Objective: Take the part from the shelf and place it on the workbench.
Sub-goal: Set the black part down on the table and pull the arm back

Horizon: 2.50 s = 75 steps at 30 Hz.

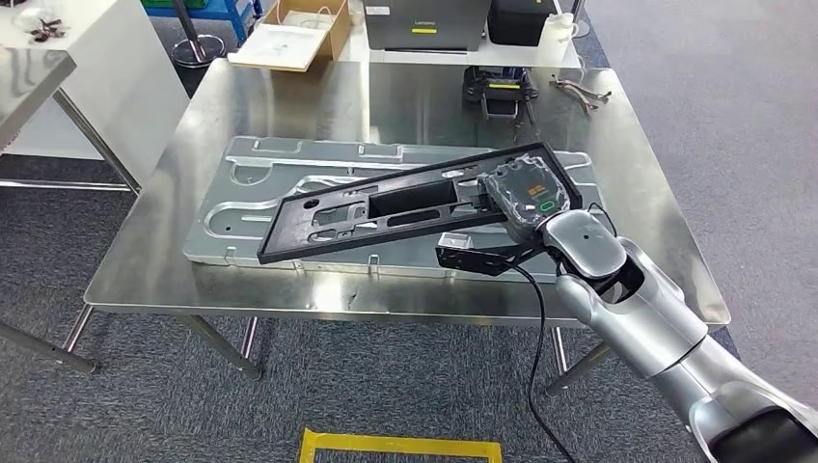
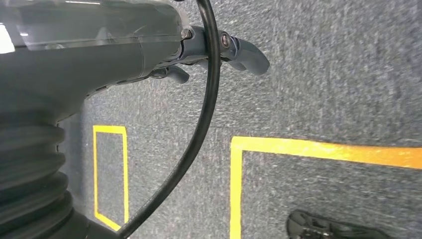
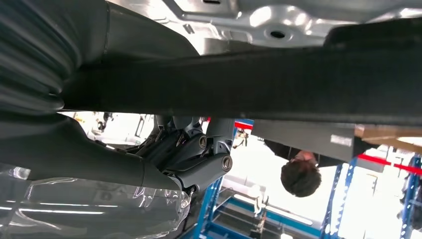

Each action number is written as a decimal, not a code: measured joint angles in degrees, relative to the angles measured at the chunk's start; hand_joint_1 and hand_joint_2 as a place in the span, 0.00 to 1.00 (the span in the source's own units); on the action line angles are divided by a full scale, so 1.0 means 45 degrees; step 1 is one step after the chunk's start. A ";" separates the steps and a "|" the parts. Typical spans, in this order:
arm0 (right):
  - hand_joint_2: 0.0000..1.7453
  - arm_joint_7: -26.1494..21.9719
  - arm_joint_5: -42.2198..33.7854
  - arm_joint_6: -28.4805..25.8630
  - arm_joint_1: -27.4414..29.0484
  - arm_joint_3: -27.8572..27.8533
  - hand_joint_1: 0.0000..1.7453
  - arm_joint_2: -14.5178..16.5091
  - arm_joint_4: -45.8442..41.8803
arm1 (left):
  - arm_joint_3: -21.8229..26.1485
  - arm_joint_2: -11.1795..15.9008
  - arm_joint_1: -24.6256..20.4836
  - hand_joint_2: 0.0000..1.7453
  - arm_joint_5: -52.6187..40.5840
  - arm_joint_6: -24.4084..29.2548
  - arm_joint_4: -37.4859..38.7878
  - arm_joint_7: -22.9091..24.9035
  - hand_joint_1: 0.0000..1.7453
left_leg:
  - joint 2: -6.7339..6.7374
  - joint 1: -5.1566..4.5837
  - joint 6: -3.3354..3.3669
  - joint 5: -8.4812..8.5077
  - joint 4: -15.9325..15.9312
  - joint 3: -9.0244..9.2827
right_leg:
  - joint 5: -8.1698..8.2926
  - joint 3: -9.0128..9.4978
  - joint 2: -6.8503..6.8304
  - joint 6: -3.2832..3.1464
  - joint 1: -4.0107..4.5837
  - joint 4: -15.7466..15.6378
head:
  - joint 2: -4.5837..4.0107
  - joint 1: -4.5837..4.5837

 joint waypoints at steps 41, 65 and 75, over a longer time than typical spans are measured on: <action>1.00 -0.0138 0.0092 -0.0092 0.0375 -0.0411 1.00 0.0063 0.0027 | 0.0005 -0.0005 -0.0011 1.00 -0.0053 0.0051 0.0000 0.0007 0.00 | 0.0038 0.0010 -0.0510 -0.1321 0.3349 -0.1734 | -0.0249 0.0731 -0.0012 -0.0534 -0.0031 -0.0749 | 0.0000 -0.0004; 1.00 -0.0176 0.0054 -0.0137 0.0705 -0.0576 1.00 0.0012 0.0028 | 0.0015 -0.0009 -0.0031 1.00 -0.0004 0.0050 0.0000 0.0020 0.00 | 0.0020 -0.0040 -0.0238 -0.0123 -0.0064 0.0097 | -0.0067 0.0327 -0.0017 -0.0183 0.0012 -0.0600 | 0.0000 0.0000; 1.00 -0.0187 0.0052 -0.0152 0.0849 -0.0594 1.00 -0.0004 0.0018 | 0.0021 -0.0006 0.0000 1.00 0.0063 -0.0185 0.0000 -0.0199 0.00 | 0.0044 0.0021 -0.0418 -0.0045 0.1723 -0.1225 | -0.0466 0.0909 -0.0012 -0.0467 -0.0024 -0.0645 | 0.0000 -0.0002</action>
